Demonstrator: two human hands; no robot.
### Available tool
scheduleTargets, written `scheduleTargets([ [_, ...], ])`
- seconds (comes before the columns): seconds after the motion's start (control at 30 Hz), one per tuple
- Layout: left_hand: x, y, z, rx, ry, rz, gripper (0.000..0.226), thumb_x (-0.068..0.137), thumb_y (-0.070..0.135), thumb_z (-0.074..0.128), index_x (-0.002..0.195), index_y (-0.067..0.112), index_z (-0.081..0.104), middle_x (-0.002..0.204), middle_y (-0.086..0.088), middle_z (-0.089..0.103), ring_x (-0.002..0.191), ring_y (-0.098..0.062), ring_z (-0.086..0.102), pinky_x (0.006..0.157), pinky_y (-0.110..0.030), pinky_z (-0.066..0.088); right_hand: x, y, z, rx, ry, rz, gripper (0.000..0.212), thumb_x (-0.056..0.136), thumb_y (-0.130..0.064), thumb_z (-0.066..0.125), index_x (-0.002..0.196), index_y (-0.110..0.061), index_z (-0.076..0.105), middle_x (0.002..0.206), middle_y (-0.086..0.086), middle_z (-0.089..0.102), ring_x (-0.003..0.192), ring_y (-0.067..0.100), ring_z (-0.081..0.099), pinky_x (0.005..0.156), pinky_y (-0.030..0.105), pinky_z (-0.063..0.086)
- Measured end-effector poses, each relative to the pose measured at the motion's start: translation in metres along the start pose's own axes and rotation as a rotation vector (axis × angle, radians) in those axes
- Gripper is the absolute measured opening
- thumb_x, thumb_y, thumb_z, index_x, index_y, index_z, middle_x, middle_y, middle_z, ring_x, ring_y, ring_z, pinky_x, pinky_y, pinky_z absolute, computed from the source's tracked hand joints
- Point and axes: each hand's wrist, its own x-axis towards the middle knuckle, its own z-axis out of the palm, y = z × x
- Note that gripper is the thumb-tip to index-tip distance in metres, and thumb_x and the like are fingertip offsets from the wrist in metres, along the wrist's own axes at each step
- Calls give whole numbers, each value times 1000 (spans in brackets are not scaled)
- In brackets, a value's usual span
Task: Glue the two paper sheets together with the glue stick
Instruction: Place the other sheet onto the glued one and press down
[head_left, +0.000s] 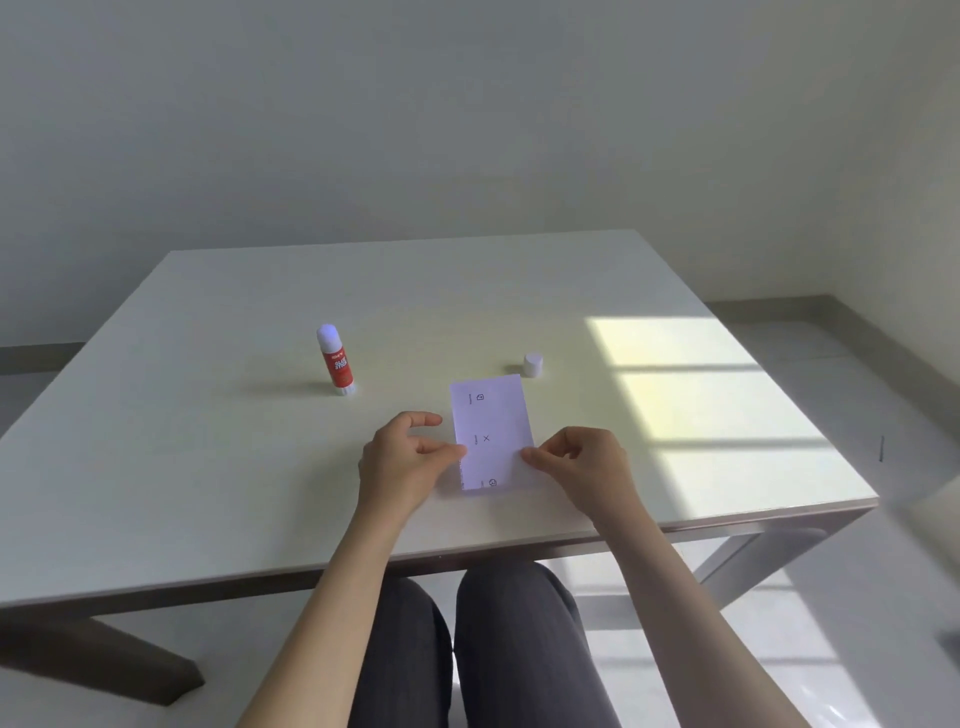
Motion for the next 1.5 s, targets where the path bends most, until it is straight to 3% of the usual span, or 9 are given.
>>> scheduleTargets([
  [0.1, 0, -5, 2, 21, 2, -9, 34, 69, 27, 78, 98, 28, 60, 74, 7, 73, 92, -21, 65, 87, -39, 49, 2, 2, 1, -48, -5, -12, 29, 73, -24, 76, 51, -21, 57, 55, -12, 58, 52, 0, 48, 45, 7, 37],
  [0.47, 1, -5, 6, 104, 49, 8, 41, 70, 29, 77, 107, 24, 60, 69, 11, 70, 90, -19, 64, 91, -39, 46, 1, 3, 4, -156, 2, -33, 24, 74, -22, 75, 58, -12, 61, 60, -4, 57, 62, 16, 52, 57, 26, 36],
  [0.7, 3, -10, 11, 211, 101, 84, 46, 71, 32, 76, 111, 23, 56, 71, 12, 71, 79, -13, 58, 88, -32, 42, -1, 5, 11, -283, 52, -100, 20, 74, -19, 73, 66, -3, 65, 71, 2, 55, 79, 27, 54, 68, 33, 39],
  [0.87, 2, -12, 19, 341, 159, 203, 50, 71, 29, 76, 114, 21, 51, 67, 15, 63, 79, -16, 63, 80, -31, 39, -3, 7, 16, -338, 103, -147, 19, 73, -18, 71, 74, -13, 52, 77, -2, 49, 82, 26, 51, 74, 36, 40],
  [1.0, 7, -18, 17, 425, 124, 319, 62, 72, 27, 76, 127, 22, 47, 97, 6, 61, 103, -21, 57, 87, -36, 40, -4, 16, 20, -548, 51, -295, 40, 84, -23, 58, 124, -26, 54, 131, 2, 50, 112, 28, 47, 86, 36, 37],
  [1.07, 13, -21, 13, 537, -12, 424, 65, 81, 29, 68, 139, 26, 40, 137, 4, 51, 130, -21, 42, 100, -35, 34, -6, 22, 25, -722, 10, -401, 43, 92, -21, 44, 134, -32, 47, 152, -7, 34, 136, 28, 30, 98, 38, 30],
  [1.13, 19, -25, 9, 621, -163, 489, 58, 90, 31, 56, 143, 29, 34, 154, 12, 29, 145, -17, 18, 112, -34, 20, -5, 24, 27, -777, -58, -424, 45, 97, -20, 34, 140, -31, 39, 155, -15, 26, 147, 27, 8, 109, 45, 19],
  [1.3, 34, -34, -22, 734, -273, 433, 55, 93, 38, 48, 145, 29, 31, 155, 18, 23, 148, -17, 1, 117, -43, 4, 1, 12, 41, -802, -205, -476, 47, 98, -26, 29, 145, -30, 28, 157, -16, 22, 148, 28, -4, 115, 56, 0],
  [1.5, 41, -41, -56, 779, -359, 412, 73, 82, 56, 54, 146, 34, 26, 154, 25, 16, 147, -11, -8, 117, -48, -11, 2, 2, 62, -829, -185, -504, 48, 99, -28, 25, 147, -31, 23, 158, -15, 20, 148, 28, -2, 114, 57, -9],
])
